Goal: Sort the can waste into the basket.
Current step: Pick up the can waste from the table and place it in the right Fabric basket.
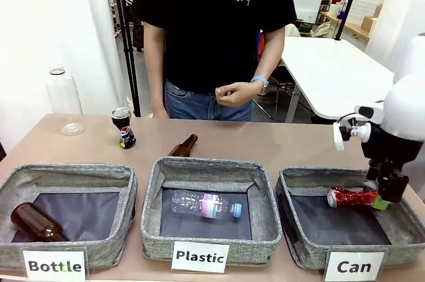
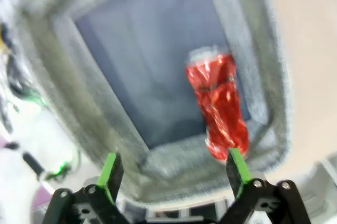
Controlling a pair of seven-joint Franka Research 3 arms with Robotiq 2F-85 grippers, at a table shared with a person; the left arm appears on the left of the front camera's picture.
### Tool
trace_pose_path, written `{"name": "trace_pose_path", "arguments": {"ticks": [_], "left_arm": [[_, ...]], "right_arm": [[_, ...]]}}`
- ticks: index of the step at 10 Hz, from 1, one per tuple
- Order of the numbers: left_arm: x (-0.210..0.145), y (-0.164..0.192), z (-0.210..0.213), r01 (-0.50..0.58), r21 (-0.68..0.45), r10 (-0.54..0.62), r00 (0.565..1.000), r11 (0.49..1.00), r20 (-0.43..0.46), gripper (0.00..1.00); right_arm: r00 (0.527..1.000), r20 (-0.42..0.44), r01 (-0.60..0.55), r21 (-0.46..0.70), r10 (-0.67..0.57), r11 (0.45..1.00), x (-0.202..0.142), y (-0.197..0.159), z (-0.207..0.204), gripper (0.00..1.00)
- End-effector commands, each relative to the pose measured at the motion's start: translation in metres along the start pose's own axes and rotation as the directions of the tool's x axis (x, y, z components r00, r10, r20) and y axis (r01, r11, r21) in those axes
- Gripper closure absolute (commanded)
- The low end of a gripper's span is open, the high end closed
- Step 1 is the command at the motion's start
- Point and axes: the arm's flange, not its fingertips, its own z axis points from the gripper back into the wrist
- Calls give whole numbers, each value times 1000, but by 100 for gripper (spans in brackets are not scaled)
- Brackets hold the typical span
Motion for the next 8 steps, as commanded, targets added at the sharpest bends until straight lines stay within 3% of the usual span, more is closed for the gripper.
{"name": "trace_pose_path", "arguments": {"ticks": [1, 2, 3, 4, 5, 6, 7, 8], "left_arm": [[1, -3, 1, 6, -11, -6, 1000, 1000, 8, 0], [1, -3, 1, 6, -11, -6, 1000, 1000, 8, 0], [1, -3, 1, 6, -11, -6, 1000, 1000, 8, 0], [1, -3, 1, 6, -11, -6, 1000, 1000, 8, 0], [1, -3, 1, 6, -11, -6, 1000, 1000, 8, 0], [1, -3, 1, 6, -11, -6, 1000, 1000, 8, 0], [1, -3, 1, 6, -11, -6, 1000, 1000, 8, 0], [1, -3, 1, 6, -11, -6, 1000, 1000, 8, 0]], "right_arm": [[823, 495, 126, 317, -277, 940, -12, -19, 36, 0], [606, 666, 69, 500, -434, 863, -37, -29, 50, 0], [280, 714, 147, 629, -642, 764, -61, -42, 49, 0], [93, 701, 49, 706, -707, 707, -82, -49, 37, 0], [-137, 669, -63, 730, -731, 680, -107, -54, 20, 0], [-379, 593, -48, 754, -710, 655, -123, -53, 6, 0], [-476, 551, -14, 775, -685, 632, -127, -48, 4, 0], [-442, 556, -23, 778, -704, 628, -123, -43, 8, 0]]}}
